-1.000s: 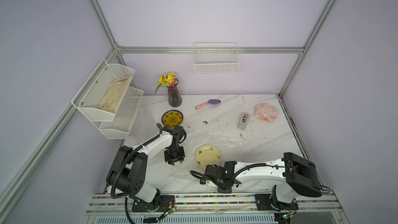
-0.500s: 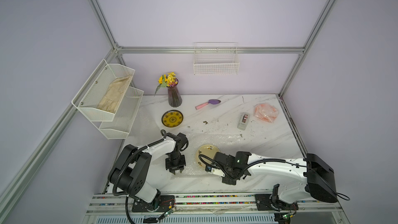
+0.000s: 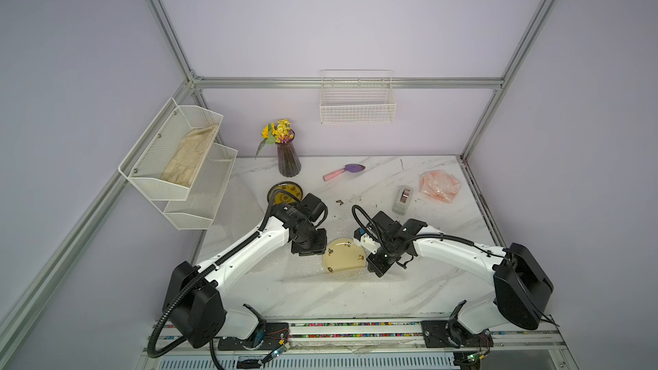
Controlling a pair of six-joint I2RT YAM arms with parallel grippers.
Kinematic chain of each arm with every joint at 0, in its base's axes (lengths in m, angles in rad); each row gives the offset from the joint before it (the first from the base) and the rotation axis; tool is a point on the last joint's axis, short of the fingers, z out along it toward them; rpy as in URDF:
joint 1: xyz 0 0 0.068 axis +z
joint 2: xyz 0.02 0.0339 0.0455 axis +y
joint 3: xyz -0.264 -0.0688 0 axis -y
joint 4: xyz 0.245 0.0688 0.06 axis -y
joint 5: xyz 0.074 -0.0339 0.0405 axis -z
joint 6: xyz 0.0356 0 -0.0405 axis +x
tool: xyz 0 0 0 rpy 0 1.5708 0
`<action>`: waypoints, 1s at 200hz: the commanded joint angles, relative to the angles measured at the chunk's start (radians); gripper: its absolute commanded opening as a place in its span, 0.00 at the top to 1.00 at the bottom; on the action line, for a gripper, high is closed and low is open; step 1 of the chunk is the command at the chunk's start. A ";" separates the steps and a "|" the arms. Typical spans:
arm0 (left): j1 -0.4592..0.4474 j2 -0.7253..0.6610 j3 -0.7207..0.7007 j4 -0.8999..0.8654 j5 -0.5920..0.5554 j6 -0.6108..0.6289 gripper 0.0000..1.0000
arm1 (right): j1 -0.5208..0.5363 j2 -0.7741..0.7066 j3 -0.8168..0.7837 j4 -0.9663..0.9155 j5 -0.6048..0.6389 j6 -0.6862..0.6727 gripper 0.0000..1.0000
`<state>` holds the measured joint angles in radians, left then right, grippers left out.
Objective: Wrap dinner plates in bubble wrap
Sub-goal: Wrap the plate in the bubble wrap.
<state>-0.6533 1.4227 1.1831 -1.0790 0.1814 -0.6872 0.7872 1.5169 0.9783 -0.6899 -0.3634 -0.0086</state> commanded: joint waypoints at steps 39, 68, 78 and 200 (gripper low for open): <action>-0.178 0.175 0.181 0.082 0.081 0.001 0.66 | -0.101 0.118 0.054 0.020 -0.021 0.252 1.00; -0.220 0.278 0.190 0.116 0.085 0.017 0.69 | -0.129 0.154 0.062 0.027 -0.016 0.327 1.00; -0.231 0.306 0.194 0.119 0.073 0.035 0.70 | -0.142 0.162 0.061 0.030 -0.017 0.361 1.00; -0.166 0.505 0.080 0.192 0.001 0.075 0.76 | -0.194 0.055 0.132 -0.083 0.253 0.521 0.73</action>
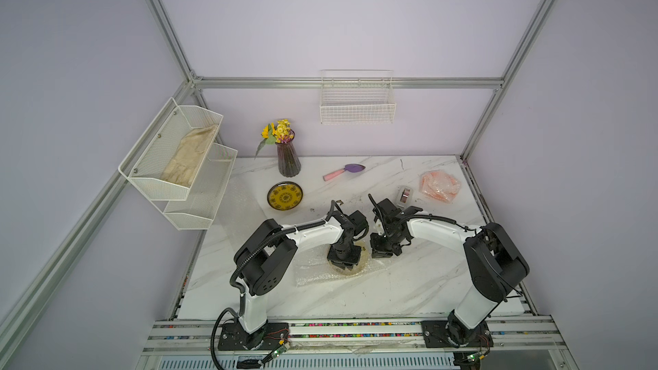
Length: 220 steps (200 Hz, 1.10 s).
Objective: Wrap dinner plates in bubble wrap
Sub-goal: Wrap the plate in the bubble wrap.
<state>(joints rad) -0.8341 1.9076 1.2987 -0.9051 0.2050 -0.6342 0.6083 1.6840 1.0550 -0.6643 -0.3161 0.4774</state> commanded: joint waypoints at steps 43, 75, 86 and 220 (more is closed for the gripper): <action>0.017 0.036 -0.056 0.022 -0.004 0.022 0.76 | 0.006 -0.225 -0.100 0.133 -0.305 0.183 0.78; 0.020 0.022 -0.075 0.024 -0.006 0.020 0.76 | 0.015 -0.152 -0.179 0.226 -0.301 0.233 0.84; 0.020 0.017 -0.083 0.024 -0.006 0.024 0.76 | -0.008 -0.133 -0.171 0.194 -0.196 0.237 0.83; 0.032 -0.004 -0.131 0.032 0.000 0.022 0.77 | -0.357 -0.295 -0.286 0.066 -0.191 0.058 0.44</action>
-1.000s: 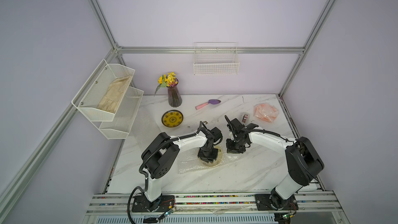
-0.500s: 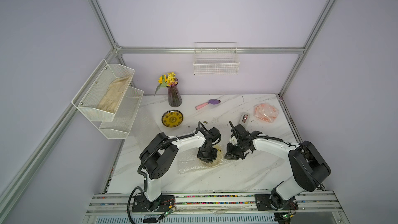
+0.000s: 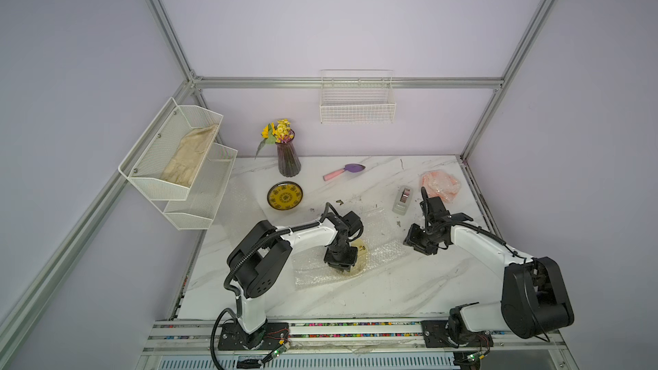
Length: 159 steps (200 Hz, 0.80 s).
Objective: Wrap dinner plates in bubble wrap
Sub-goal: Wrap the plate in the bubble wrap.
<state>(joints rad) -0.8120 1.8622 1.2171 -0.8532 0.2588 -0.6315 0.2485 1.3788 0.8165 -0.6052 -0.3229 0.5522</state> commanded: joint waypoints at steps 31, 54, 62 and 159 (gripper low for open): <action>0.010 0.046 -0.044 -0.021 -0.052 0.022 0.77 | 0.002 0.030 -0.098 0.085 -0.183 0.029 0.43; 0.015 0.050 -0.029 -0.022 -0.052 0.027 0.77 | 0.002 0.041 -0.099 0.068 -0.111 0.041 0.51; 0.017 0.052 -0.021 -0.025 -0.054 0.029 0.78 | 0.002 0.031 -0.101 0.064 -0.079 0.045 0.56; 0.019 0.061 0.004 -0.027 -0.047 0.042 0.78 | 0.001 0.050 -0.102 0.130 -0.055 0.062 0.76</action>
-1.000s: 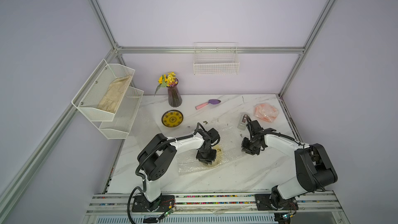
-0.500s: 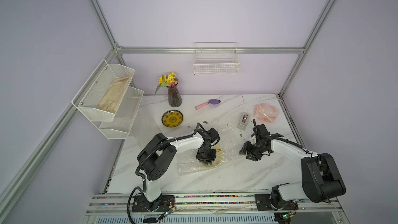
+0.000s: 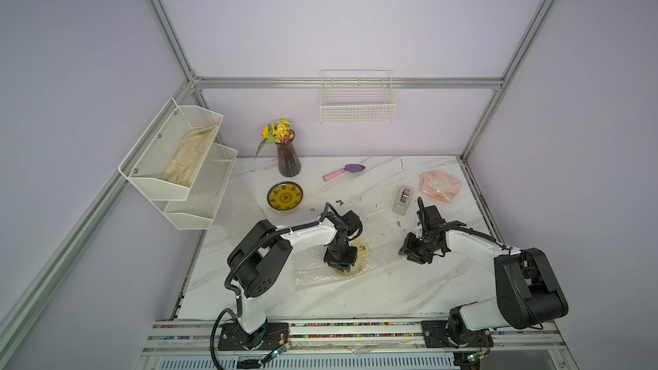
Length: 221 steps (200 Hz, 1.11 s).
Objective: Wrap dinner plates in bubble wrap
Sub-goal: Wrap the plate in the bubble wrap.
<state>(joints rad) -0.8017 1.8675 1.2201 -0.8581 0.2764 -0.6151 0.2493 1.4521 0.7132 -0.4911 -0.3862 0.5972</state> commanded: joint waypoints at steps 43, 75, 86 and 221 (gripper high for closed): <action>0.013 0.048 0.007 -0.015 -0.076 0.037 0.80 | 0.039 -0.156 0.051 0.004 0.006 0.050 1.00; 0.028 0.041 0.008 0.010 -0.053 0.046 0.87 | 0.253 -0.182 0.105 0.057 0.029 0.146 1.00; 0.038 0.035 -0.001 0.033 -0.025 0.044 0.89 | 0.336 -0.163 0.116 0.096 0.032 0.196 1.00; 0.105 -0.078 -0.142 0.193 0.077 -0.049 0.98 | 0.701 0.195 0.019 0.551 0.015 0.496 1.00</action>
<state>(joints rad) -0.7109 1.8252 1.1263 -0.7101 0.3996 -0.6216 0.9417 1.6085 0.7517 -0.0181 -0.3614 1.0401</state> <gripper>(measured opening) 0.047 0.049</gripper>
